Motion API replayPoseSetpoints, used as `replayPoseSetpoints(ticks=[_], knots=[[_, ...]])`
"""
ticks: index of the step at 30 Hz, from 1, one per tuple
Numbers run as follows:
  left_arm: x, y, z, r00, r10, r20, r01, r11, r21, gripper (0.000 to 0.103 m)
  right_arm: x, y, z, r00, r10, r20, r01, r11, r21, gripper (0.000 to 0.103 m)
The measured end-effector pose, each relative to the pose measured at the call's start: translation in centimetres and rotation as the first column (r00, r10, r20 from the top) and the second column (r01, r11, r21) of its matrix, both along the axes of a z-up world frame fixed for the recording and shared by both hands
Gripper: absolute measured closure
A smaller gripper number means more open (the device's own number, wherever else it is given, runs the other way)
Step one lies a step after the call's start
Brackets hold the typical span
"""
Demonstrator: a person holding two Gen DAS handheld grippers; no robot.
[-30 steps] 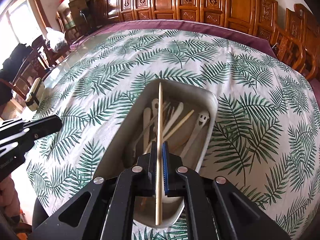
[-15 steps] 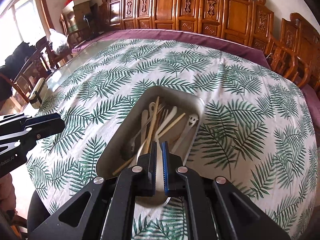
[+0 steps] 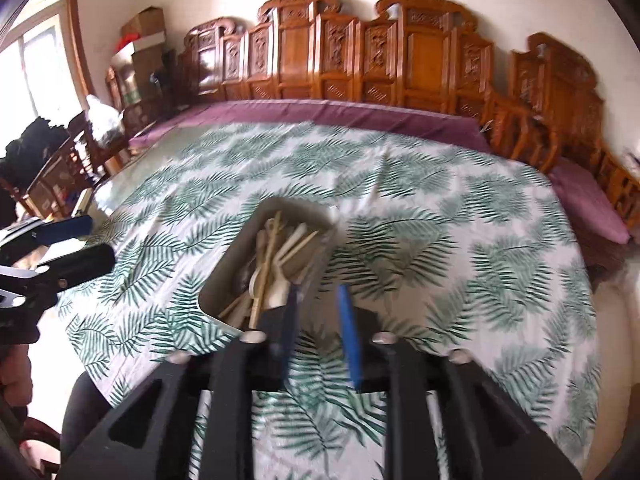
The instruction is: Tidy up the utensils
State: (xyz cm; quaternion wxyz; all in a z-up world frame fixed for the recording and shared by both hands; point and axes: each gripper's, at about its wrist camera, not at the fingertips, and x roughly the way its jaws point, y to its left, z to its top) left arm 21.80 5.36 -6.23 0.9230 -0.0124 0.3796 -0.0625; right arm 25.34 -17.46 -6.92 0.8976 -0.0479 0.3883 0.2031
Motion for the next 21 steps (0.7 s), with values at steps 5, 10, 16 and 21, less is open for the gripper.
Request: replayPoseSetpoints(ticks=[5, 10, 16, 21], knots=[[-2.5, -1.7, 2.2, 0.998, -0.004, 0.062, 0.002, 1.0, 0.025, 0.008, -3.6, -3.3, 2.1, 0.997, -0.048, 0.053, 0.046, 0.998, 0.031, 0.055], [-5.4, -3.2, 3.9, 0.993, 0.001, 0.121, -0.004, 1.0, 0.024, 0.008, -7.1, -5.9, 4.1, 0.989, -0.094, 0.114, 0.089, 0.995, 0.052, 0.034], [-8.6, -4.3, 5.1, 0.986, 0.008, 0.164, -0.009, 1.0, 0.006, 0.008, -11.0, -7.7, 6.2, 0.975, -0.139, 0.173, 0.127, 0.989, 0.076, 0.012], [-11.0, -5.1, 6.1, 0.982, 0.004, 0.191, -0.006, 1.0, 0.013, 0.008, -13.9, -8.4, 8.0, 0.96, -0.164, 0.225, 0.148, 0.985, 0.089, 0.003]])
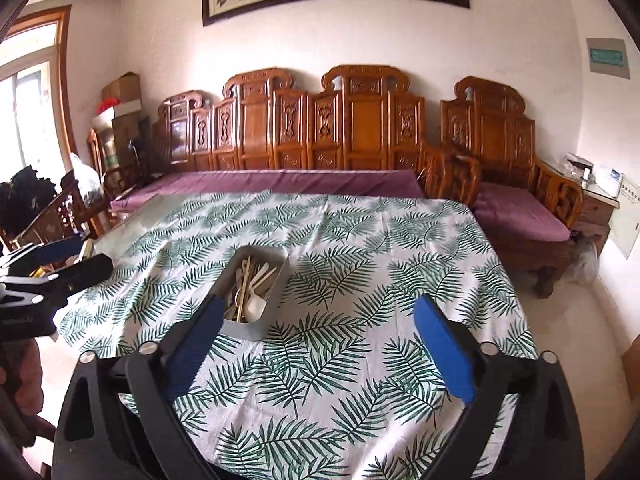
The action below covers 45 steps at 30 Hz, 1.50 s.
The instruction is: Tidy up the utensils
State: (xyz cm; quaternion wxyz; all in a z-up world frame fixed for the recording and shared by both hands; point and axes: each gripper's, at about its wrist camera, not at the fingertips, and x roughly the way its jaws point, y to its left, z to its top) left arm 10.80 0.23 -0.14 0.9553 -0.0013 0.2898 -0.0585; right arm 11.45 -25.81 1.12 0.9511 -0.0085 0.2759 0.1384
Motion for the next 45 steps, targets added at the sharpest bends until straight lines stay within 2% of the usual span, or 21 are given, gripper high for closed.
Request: replayPoseSetpoints(ticks=[9, 18, 45], knots=[[-4.5, 0.0, 2.5, 0.996, 0.023, 0.082, -0.022, 1.0, -0.011, 0.008, -5.1, -0.6, 3.3, 0.991, -0.053, 0.123, 0.049, 0.998, 0.033, 0.003], [-6.4, 0.4, 3.3, 0.992, 0.062, 0.113, -0.062, 0.998, 0.001, 0.008, -7.6, -0.8, 4.6, 0.983, -0.056, 0.177, 0.049, 0.998, 0.042, 0.003], [-6.9, 0.8, 3.4, 0.99, 0.061, 0.128, -0.061, 0.998, -0.003, 0.008, -7.6, -0.2, 4.3, 0.983, -0.054, 0.174, 0.049, 0.998, 0.037, 0.003]])
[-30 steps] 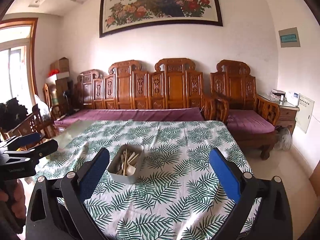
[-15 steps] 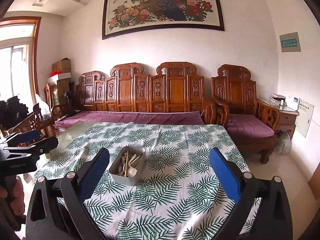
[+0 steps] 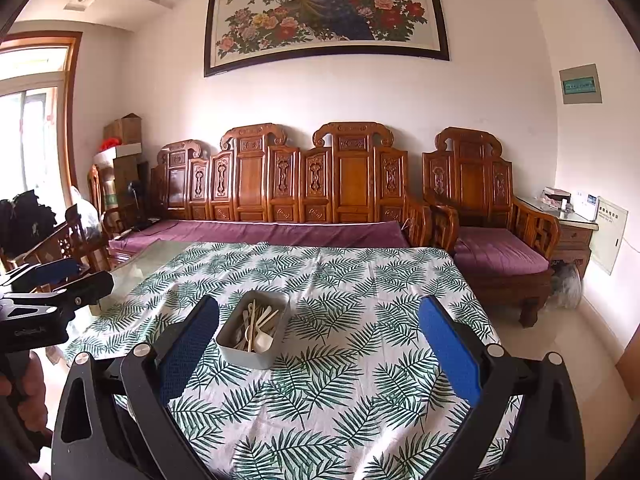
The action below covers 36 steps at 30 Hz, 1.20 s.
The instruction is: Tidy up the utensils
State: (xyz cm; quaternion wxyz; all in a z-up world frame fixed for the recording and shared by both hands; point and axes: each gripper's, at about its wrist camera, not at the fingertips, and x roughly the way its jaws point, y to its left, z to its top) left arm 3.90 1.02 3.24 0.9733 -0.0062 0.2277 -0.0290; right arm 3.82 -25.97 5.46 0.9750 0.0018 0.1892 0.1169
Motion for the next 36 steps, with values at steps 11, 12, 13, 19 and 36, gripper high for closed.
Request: replayPoseSetpoints(ticks=[11, 12, 13, 19, 36], knots=[[-0.13, -0.02, 0.12, 1.0, -0.001, 0.007, 0.0, 1.0, 0.005, 0.008, 0.06, -0.04, -0.03, 1.0, -0.001, 0.001, 0.001, 1.0, 0.0, 0.003], [-0.13, -0.01, 0.19, 1.0, 0.0, 0.007, 0.0, 1.0, 0.006, 0.008, 0.06, -0.04, -0.03, 1.0, 0.0, 0.001, 0.0, 1.0, 0.0, 0.003], [-0.14, -0.02, 0.17, 1.0, 0.0, 0.008, 0.0, 1.0, 0.006, 0.008, 0.06, -0.04, -0.03, 1.0, 0.0, 0.001, 0.0, 1.0, -0.001, 0.003], [-0.15, -0.04, 0.18, 1.0, 0.0, 0.008, 0.0, 1.0, 0.008, 0.008, 0.22, -0.11, -0.23, 1.0, -0.003, -0.002, 0.003, 1.0, 0.002, 0.003], [-0.28, 0.07, 0.22, 1.0, -0.002, 0.013, 0.002, 1.0, 0.008, 0.008, 0.24, -0.18, -0.26, 1.0, -0.003, -0.003, 0.003, 1.0, 0.001, 0.003]])
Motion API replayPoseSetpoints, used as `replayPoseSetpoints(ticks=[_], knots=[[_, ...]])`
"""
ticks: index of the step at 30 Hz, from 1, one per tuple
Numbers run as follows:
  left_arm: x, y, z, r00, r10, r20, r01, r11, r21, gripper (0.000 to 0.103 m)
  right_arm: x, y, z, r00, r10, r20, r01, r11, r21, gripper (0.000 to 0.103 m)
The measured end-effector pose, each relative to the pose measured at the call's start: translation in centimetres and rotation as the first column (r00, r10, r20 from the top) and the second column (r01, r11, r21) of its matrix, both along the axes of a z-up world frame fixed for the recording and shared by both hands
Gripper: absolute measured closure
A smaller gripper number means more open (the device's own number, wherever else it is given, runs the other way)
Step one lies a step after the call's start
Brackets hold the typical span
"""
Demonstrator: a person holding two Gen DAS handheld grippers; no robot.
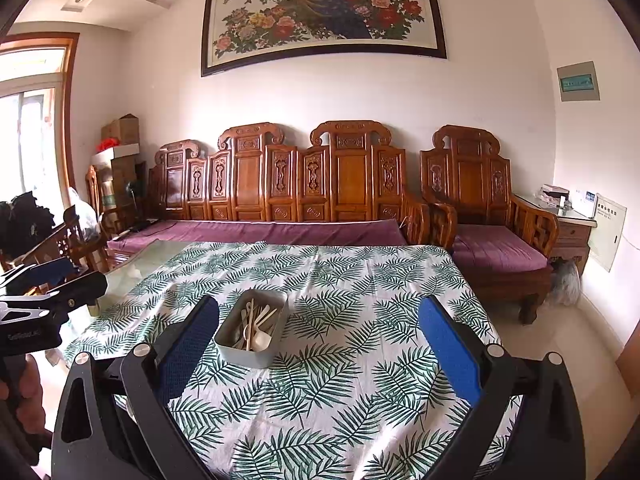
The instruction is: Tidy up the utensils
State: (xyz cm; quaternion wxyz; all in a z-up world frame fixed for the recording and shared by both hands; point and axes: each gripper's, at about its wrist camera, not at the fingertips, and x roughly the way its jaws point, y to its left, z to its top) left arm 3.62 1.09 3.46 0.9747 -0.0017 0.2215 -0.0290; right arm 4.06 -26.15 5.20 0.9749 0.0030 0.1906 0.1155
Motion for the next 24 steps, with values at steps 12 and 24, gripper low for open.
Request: replayPoseSetpoints(ticks=[12, 24], knots=[[-0.24, 0.08, -0.03, 1.0, -0.001, 0.01, 0.001, 1.0, -0.007, 0.008, -0.01, -0.09, -0.22, 1.0, -0.002, 0.001, 0.002, 1.0, 0.004, 0.003], [-0.16, -0.16, -0.01, 1.0, -0.004, 0.007, 0.004, 1.0, -0.006, 0.008, -0.04, -0.15, -0.34, 1.0, -0.002, 0.0, 0.002, 1.0, 0.004, 0.003]])
